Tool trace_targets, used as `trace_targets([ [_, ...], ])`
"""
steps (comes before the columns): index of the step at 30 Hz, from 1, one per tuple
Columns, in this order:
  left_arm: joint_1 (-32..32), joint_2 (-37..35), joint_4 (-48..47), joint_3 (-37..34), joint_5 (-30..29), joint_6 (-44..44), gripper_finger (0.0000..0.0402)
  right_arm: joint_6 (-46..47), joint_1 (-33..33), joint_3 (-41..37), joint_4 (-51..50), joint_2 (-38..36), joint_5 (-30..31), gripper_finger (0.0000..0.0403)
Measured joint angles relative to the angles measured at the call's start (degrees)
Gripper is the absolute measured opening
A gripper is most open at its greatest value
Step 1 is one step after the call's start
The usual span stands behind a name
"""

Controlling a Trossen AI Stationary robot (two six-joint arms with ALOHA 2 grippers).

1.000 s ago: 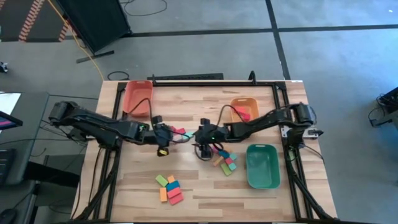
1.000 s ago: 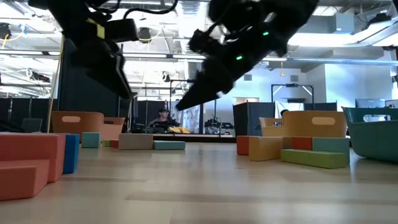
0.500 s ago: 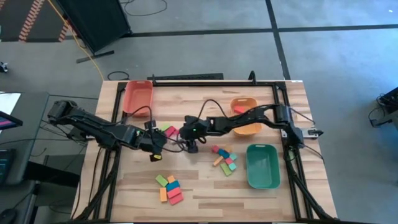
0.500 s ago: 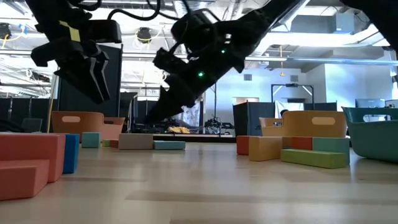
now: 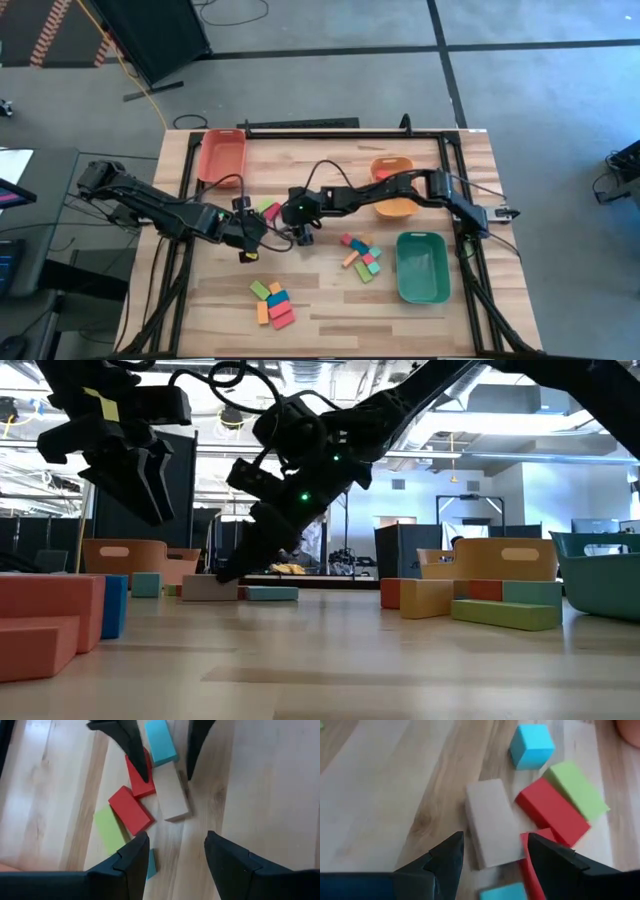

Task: Sort blocks by size
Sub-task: Put the large rectangular brown block into the yellow bin

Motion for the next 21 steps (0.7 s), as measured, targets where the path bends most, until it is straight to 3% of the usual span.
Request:
trace_targets([
  [21, 0.02, 0.00, 1.18, 0.00, 0.02, 0.73, 0.0180, -1.01, -0.11, 0.02, -1.43, -0.07, -1.29, 0.0250],
])
